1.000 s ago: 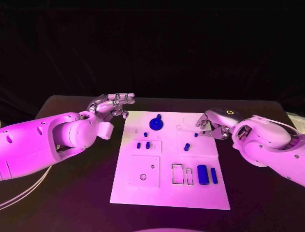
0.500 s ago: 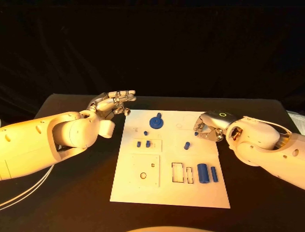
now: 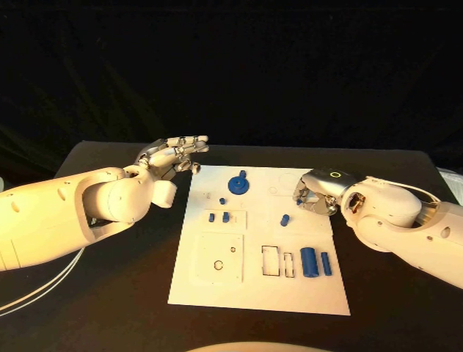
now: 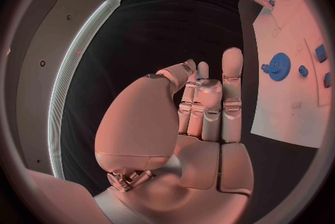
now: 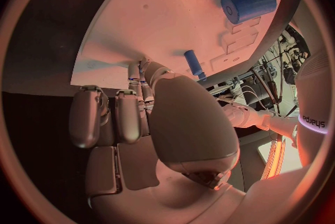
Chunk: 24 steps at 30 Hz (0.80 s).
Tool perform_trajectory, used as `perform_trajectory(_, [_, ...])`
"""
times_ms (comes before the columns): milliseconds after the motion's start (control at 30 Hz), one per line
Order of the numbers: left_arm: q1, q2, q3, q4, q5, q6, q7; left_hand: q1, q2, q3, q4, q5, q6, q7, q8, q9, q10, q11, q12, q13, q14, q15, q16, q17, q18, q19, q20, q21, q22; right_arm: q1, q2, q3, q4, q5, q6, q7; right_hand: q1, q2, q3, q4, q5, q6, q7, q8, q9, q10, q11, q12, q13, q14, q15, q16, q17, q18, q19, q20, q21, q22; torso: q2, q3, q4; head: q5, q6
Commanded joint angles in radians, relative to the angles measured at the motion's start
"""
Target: Assemble the parts on the task board
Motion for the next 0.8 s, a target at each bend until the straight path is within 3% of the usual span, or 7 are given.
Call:
perform_trajectory(33, [0.001, 0.002, 0.001, 0.002, -0.007, 0.014, 0.004, -0.001, 0.002, -0.007, -0.003, 0.0, -0.002, 0.004, -0.002, -0.001, -0.01, -0.001, 0.006, 0.001, -0.009, 0.001, -0.003, -0.003, 0.017, -0.008, 0.0, -0.006, -0.003, -0.006, 0.003, -0.004, -0.001, -0.014, 0.039, 0.007, -0.012, 0.003, 0.015, -0.004, -0.007, 0.013, -0.001, 0.006, 0.002, 0.014, -0.001, -0.004, -0.005, 0.058, -0.01, -0.005, -0.001, 0.019, 0.003, -0.006, -0.006, 0.0, 0.001, 0.0001, 0.0003, 0.0, -0.001])
perform_trajectory(367, [0.001, 0.004, 0.001, 0.002, -0.019, 0.014, 0.001, -0.001, 0.002, -0.007, -0.003, 0.0, -0.002, 0.004, -0.002, -0.001, -0.01, -0.001, 0.006, 0.001, -0.009, 0.001, -0.003, -0.003, 0.017, -0.008, 0.0, -0.006, -0.003, -0.008, 0.009, -0.004, -0.003, -0.021, 0.042, -0.001, -0.01, 0.017, 0.062, -0.042, -0.008, 0.042, -0.003, 0.013, 0.013, 0.054, -0.007, -0.002, -0.017, 0.06, -0.015, 0.003, 0.005, 0.018, 0.009, -0.011, -0.001, 0.009, 0.0, -0.0001, 0.0006, 0.001, -0.004])
perform_trajectory(667, [0.001, 0.005, 0.001, 0.001, -0.021, 0.014, -0.001, -0.001, 0.002, -0.008, -0.005, 0.0, -0.003, 0.005, -0.002, -0.001, -0.011, 0.0, 0.007, 0.001, -0.011, 0.001, -0.005, -0.007, 0.018, -0.01, 0.001, -0.011, -0.006, -0.01, -0.005, -0.001, 0.022, -0.033, -0.03, -0.014, -0.017, 0.02, 0.097, -0.069, -0.01, 0.044, 0.001, 0.009, 0.019, 0.065, -0.006, -0.008, -0.025, 0.061, -0.013, 0.006, 0.005, 0.017, 0.012, -0.011, 0.001, 0.013, -0.001, 0.0007, -0.0003, 0.002, -0.004])
perform_trajectory(800, [0.001, 0.005, 0.001, 0.001, -0.021, 0.015, -0.002, 0.0, 0.002, -0.008, -0.005, 0.0, -0.003, 0.005, -0.002, -0.001, -0.012, 0.0, 0.008, 0.002, -0.011, 0.001, -0.005, -0.007, 0.018, -0.01, 0.001, -0.012, -0.007, -0.007, -0.016, 0.005, 0.038, -0.032, -0.052, -0.02, -0.025, 0.016, 0.1, -0.071, -0.011, 0.044, 0.002, 0.008, 0.02, 0.066, -0.005, -0.01, -0.027, 0.061, -0.012, 0.005, 0.004, 0.016, 0.012, -0.01, 0.001, 0.013, -0.002, -0.0011, 0.0004, 0.001, -0.003])
